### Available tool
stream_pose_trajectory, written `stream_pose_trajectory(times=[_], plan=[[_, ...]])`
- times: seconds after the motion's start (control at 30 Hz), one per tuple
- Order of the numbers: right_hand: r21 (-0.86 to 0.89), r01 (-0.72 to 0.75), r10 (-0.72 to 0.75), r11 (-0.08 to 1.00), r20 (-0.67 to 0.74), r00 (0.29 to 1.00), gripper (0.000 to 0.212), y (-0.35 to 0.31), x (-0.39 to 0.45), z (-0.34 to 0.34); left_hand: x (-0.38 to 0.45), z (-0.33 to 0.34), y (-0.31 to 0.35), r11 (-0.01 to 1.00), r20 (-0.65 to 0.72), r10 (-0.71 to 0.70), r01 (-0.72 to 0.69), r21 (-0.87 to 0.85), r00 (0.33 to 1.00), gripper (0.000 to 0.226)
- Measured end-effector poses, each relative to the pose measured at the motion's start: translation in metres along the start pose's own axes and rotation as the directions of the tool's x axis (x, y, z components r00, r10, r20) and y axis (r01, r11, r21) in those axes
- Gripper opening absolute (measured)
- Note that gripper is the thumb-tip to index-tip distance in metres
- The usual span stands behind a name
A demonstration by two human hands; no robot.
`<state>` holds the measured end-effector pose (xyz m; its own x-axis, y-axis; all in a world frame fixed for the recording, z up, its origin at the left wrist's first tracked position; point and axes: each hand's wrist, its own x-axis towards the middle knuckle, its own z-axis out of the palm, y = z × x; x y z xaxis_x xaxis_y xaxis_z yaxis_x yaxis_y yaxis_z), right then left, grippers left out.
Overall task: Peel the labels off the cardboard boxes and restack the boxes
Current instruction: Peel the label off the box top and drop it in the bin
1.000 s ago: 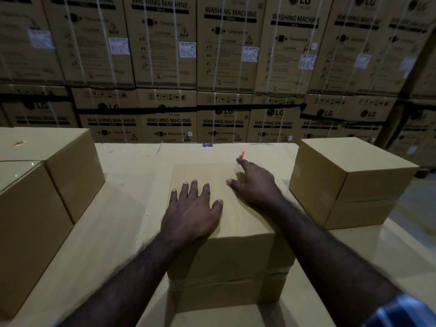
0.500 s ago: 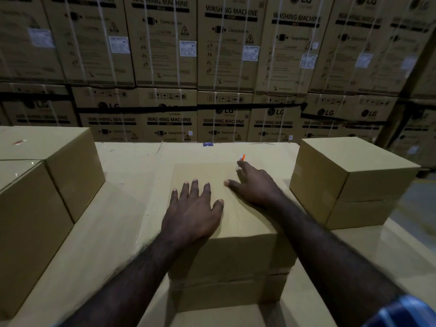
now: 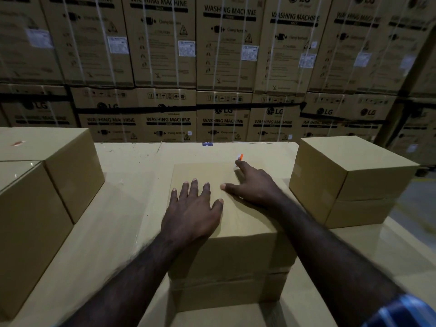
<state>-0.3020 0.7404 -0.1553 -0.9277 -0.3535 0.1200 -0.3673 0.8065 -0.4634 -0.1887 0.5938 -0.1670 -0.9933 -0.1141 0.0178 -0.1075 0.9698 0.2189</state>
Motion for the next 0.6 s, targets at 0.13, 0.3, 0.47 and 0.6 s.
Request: stream_pose_trajectory(times=[0.13, 0.3, 0.47, 0.6], plan=[[0.089, -0.025, 0.023, 0.996, 0.024, 0.999, 0.087, 0.003, 0.003, -0.004, 0.001, 0.001, 0.001, 1.0, 0.0, -0.006, 0.006, -0.001, 1.0, 0.068], [0.018, 0.001, 0.0, 1.0, -0.06, 0.998, 0.078, 0.002, -0.002, 0.0, 0.001, 0.001, 0.0, 1.0, -0.003, -0.007, 0.007, -0.004, 1.0, 0.067], [0.089, -0.006, 0.009, 0.996, -0.029, 1.0, 0.082, 0.004, 0.0, -0.004, 0.002, 0.001, 0.0, 1.0, -0.013, -0.006, 0.006, -0.01, 1.0, 0.067], [0.208, 0.081, -0.041, 0.975, -0.189, 0.981, 0.064, 0.005, -0.009, -0.007, 0.001, 0.002, 0.0, 0.999, -0.082, -0.02, 0.017, -0.028, 0.996, 0.067]])
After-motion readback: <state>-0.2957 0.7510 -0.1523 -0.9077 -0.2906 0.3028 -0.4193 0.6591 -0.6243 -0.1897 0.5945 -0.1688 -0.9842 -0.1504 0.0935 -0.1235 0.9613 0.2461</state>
